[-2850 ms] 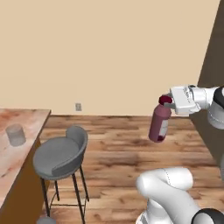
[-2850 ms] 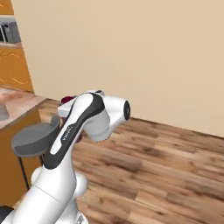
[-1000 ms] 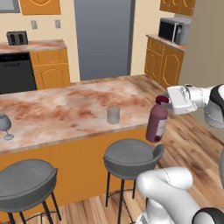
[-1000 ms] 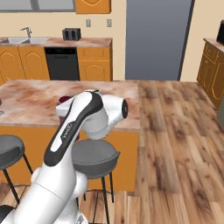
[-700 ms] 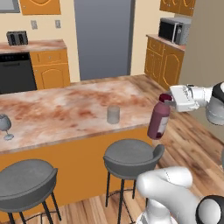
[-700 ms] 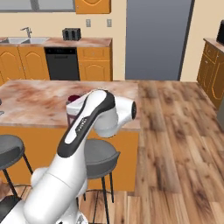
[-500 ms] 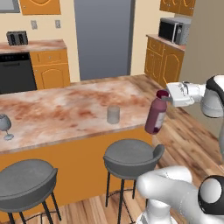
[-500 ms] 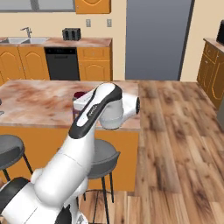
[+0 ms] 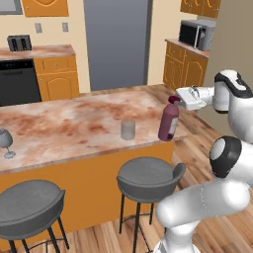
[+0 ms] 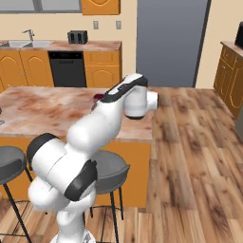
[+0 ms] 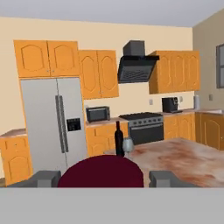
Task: There is a wine glass and glass cup on the dining counter. Place the wine bottle next to the wine glass and the juice bottle next to the glass cup.
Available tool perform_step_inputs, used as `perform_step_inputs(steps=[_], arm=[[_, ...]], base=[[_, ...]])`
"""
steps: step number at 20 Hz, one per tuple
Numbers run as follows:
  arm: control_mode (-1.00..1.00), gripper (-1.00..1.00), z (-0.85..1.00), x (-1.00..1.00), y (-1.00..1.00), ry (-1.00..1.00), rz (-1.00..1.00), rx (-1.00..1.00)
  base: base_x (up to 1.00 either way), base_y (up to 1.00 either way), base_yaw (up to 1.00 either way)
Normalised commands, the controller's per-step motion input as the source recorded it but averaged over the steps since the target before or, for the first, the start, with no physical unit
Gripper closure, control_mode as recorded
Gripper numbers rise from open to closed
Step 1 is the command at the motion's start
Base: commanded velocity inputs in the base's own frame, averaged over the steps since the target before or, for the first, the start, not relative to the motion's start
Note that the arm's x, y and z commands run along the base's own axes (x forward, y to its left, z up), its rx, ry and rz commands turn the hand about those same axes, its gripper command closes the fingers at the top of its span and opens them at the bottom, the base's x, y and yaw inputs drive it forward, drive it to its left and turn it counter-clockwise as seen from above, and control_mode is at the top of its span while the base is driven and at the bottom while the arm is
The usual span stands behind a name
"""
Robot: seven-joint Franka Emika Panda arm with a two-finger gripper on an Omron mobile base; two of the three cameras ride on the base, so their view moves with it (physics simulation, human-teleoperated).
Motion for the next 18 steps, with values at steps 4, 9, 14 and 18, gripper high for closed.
perform_step_inputs(steps=[4, 9, 14, 18], arm=[[-1.00, 1.00, -0.27, 1.00, 0.00, 0.00, 0.16, -0.08], [-1.00, 1.00, -0.10, 0.90, 0.00, -0.03, 0.16, -0.12], [-1.00, 1.00, -0.30, 0.80, 0.03, -0.03, 0.15, -0.15], [-1.00, 1.00, -0.50, 0.29, 0.02, -0.03, 0.17, -0.04]], base=[[0.00, 0.00, 0.00], [0.00, 0.00, 0.00], [0.00, 0.00, 0.00], [0.00, 0.00, 0.00]])
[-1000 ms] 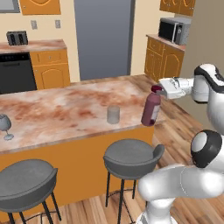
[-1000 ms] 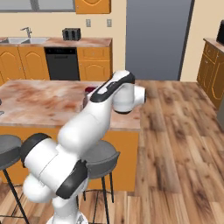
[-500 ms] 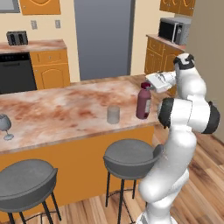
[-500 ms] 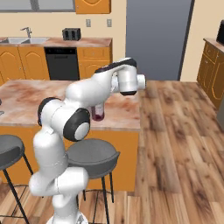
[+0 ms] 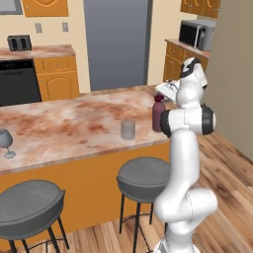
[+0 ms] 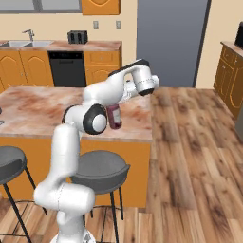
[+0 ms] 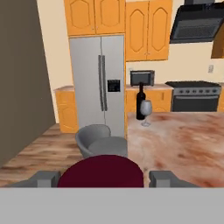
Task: There is a wine glass and glass cup on the dining counter. Place the wine bottle next to the wine glass and the juice bottle next to the glass cup.
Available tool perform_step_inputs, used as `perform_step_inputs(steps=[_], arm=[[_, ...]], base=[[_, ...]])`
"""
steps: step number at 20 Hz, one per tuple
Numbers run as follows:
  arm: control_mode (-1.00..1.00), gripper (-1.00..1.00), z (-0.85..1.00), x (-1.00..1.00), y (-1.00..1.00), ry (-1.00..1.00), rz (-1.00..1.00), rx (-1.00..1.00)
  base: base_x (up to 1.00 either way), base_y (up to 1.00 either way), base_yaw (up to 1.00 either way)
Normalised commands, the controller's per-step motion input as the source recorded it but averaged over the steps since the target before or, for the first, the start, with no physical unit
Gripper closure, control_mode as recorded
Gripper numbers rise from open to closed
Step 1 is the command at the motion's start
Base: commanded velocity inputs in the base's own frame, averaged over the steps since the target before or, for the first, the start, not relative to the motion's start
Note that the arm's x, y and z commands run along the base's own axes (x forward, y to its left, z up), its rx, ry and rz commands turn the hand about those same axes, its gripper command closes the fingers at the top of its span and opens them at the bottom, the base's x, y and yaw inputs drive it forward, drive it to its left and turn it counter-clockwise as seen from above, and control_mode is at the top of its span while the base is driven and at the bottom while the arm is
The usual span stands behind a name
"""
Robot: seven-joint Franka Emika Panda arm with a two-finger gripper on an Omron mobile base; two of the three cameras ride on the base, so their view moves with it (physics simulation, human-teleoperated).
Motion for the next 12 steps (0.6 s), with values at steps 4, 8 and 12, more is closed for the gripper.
perform_step_inputs(steps=[4, 8, 12], arm=[[-1.00, 1.00, -0.34, 0.16, 0.01, -0.03, 0.17, 0.00], [-1.00, 1.00, -0.24, 0.38, 0.05, -0.04, 0.15, 0.00], [-1.00, 1.00, -0.25, 0.45, 0.15, -0.03, 0.11, 0.00]], base=[[0.00, 0.00, 0.00], [0.00, 0.00, 0.00], [0.00, 0.00, 0.00]])
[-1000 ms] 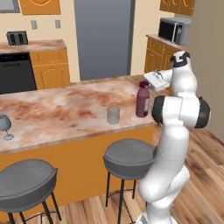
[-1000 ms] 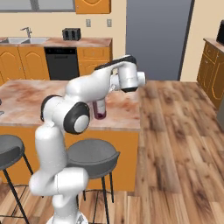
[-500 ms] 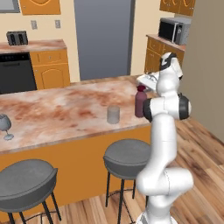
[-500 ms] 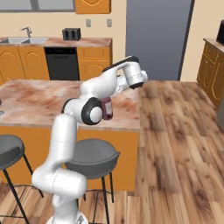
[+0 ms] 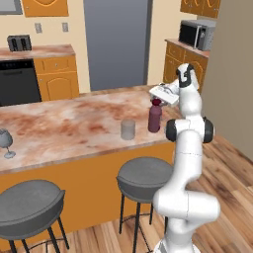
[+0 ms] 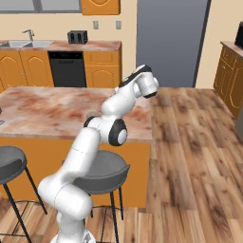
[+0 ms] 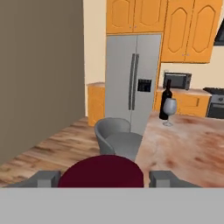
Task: There is a wine glass and glass cup on the dining counter. Place the wine bottle next to the wine glass and the juice bottle next to the glass cup.
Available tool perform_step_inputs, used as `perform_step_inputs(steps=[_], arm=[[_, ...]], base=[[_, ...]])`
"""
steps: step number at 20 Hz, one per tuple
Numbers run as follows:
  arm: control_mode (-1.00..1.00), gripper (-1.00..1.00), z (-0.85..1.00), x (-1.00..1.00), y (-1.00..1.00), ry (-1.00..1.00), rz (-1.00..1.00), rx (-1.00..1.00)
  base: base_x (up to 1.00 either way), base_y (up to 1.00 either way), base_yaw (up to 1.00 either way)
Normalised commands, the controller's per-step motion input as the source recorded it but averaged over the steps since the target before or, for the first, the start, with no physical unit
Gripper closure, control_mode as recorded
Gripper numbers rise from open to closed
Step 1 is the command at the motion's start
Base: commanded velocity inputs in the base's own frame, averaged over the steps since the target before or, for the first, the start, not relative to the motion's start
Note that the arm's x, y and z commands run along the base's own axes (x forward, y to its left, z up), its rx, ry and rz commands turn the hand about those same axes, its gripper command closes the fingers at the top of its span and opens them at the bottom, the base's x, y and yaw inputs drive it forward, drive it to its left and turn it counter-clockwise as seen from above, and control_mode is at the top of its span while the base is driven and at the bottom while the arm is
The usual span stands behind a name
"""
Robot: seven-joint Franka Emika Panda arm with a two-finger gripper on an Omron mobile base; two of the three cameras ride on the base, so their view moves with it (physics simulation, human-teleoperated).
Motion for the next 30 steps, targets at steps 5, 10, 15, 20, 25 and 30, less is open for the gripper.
perform_step_inputs(steps=[5, 10, 15, 20, 25, 30], arm=[[-1.00, 1.00, -0.37, 0.45, 0.17, 0.00, 0.10, 0.00], [-1.00, 1.00, -0.34, 0.40, 0.12, 0.00, 0.05, -0.03], [-1.00, 1.00, -0.17, 0.32, 0.00, 0.00, 0.02, 0.00], [-1.00, -1.00, -0.07, 0.08, 0.00, 0.00, 0.01, 0.00], [-1.00, -1.00, 0.05, 0.00, 0.00, 0.00, 0.00, 0.00], [-1.00, -1.00, 0.21, -0.08, 0.00, 0.00, 0.00, 0.00]], base=[[0.00, 0.00, 0.00], [0.00, 0.00, 0.00], [0.00, 0.00, 0.00], [0.00, 0.00, 0.00], [0.00, 0.00, 0.00], [0.00, 0.00, 0.00]])
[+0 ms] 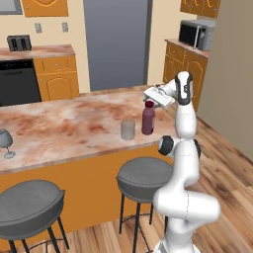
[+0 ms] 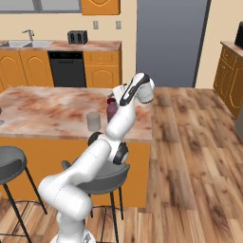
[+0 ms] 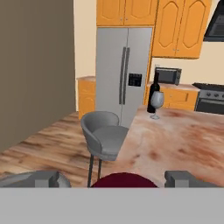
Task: There is a wine glass and glass cup on the dining counter. Place the wine bottle next to the wine glass and the juice bottle next to the glass cup.
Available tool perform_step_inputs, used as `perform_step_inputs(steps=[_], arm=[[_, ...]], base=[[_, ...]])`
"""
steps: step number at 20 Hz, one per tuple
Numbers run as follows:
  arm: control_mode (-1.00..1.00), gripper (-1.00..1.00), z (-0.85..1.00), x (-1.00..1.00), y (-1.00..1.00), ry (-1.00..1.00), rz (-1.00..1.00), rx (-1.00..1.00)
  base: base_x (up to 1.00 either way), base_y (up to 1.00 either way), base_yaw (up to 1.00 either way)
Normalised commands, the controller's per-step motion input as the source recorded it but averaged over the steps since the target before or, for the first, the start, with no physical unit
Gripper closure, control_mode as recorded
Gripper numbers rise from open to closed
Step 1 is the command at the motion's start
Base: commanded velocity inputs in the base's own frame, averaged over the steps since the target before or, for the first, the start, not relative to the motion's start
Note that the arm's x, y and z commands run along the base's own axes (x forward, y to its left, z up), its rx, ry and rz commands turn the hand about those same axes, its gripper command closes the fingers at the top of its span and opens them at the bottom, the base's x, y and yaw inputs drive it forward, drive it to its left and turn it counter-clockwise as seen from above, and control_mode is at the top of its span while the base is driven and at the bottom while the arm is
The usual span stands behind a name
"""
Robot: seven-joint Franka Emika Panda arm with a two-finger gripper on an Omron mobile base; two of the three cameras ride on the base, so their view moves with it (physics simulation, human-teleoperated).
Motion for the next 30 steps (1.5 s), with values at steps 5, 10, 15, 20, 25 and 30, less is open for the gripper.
perform_step_inputs(steps=[5, 10, 15, 20, 25, 30], arm=[[-1.00, -1.00, 0.12, -0.20, 0.00, 0.00, 0.00, -0.01], [-1.00, -1.00, 0.09, -0.59, -0.01, 0.00, 0.00, -0.05], [-1.00, -1.00, 0.27, -0.93, 0.00, 0.00, -0.03, -0.02], [-1.00, -1.00, 0.45, -1.00, 0.00, 0.02, -0.06, 0.00], [-1.00, -1.00, 0.55, -1.00, -0.03, 0.12, -0.10, 0.00], [-1.00, -1.00, 0.46, -1.00, -0.15, 0.36, -0.16, 0.00]], base=[[0.00, 0.00, 0.00], [0.00, 0.00, 0.00], [0.00, 0.00, 0.00], [0.00, 0.00, 0.00], [0.00, 0.00, 0.00], [0.00, 0.00, 0.00]])
